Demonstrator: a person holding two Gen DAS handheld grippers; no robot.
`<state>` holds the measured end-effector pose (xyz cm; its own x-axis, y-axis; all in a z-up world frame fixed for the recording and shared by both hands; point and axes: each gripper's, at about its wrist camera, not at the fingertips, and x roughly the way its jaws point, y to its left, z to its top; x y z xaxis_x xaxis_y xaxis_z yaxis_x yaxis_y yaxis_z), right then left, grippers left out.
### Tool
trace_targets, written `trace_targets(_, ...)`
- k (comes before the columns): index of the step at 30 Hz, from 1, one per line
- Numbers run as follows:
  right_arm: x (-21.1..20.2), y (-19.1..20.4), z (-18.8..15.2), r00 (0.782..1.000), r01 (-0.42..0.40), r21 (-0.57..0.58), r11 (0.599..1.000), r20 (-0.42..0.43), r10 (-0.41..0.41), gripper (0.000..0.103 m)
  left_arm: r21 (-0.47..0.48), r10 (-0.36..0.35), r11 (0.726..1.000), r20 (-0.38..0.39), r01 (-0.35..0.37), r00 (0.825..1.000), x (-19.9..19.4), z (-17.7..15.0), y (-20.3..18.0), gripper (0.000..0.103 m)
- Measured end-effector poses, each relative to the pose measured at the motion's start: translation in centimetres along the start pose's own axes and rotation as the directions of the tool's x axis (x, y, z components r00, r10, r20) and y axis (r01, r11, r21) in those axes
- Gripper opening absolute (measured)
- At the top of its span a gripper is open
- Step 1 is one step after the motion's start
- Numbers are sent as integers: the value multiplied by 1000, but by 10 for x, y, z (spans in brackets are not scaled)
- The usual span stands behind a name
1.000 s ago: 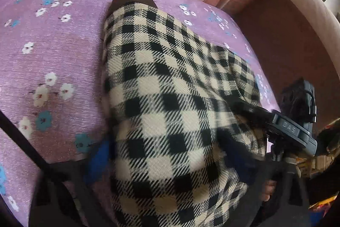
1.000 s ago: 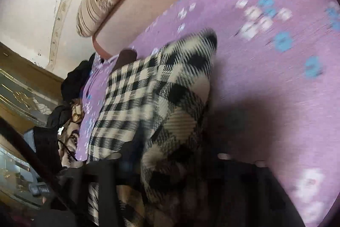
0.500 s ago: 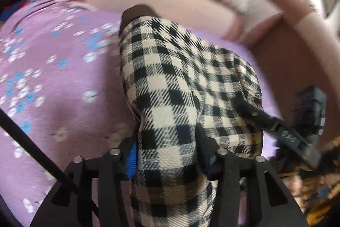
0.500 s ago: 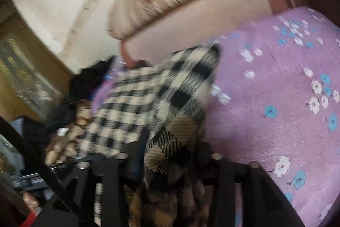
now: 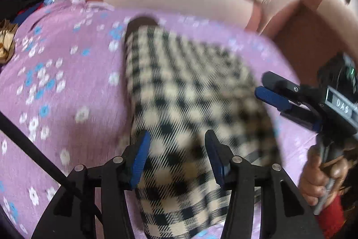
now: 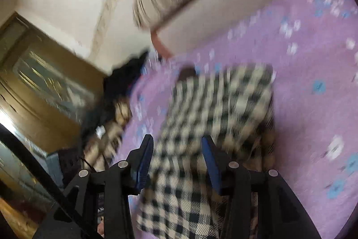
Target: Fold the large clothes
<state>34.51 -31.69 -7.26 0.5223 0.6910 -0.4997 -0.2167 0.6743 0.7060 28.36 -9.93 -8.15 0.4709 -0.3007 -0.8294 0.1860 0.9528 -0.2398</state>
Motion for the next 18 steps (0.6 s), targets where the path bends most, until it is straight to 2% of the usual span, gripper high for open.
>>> trace_targets(2, 17, -16, -13, 997, 54, 58, 997, -63, -51, 47, 15, 39, 999, 0, -39, 999, 7, -16, 1, 54)
trace_targets(5, 16, -33, -34, 996, 47, 149, 988, -85, -35, 46, 34, 46, 998, 2, -46, 999, 0, -41, 3, 57)
trace_targets(9, 5, -31, -48, 993, 65, 160, 985, -104, -49, 46, -55, -10, 998, -30, 9, 1000, -4, -69, 31, 60)
trace_targets(12, -1, -38, -87, 986, 78, 198, 977, -160, -46, 46, -122, -48, 991, -31, 44, 998, -12, -87, 50, 63)
trace_targets(14, -8, -36, -108, 986, 80, 188, 979, -161, -49, 45, -139, -55, 989, -19, 51, 998, -25, -99, 57, 64)
trace_targets(16, -18, -24, -119, 983, 106, 143, 984, -162, -82, 45, -132, -36, 991, 4, 36, 999, -34, -100, 63, 64)
trace_targets(18, -23, -13, -133, 980, 128, 100, 987, -165, -111, 47, -95, 38, 995, 52, -33, 998, -52, -104, 62, 64)
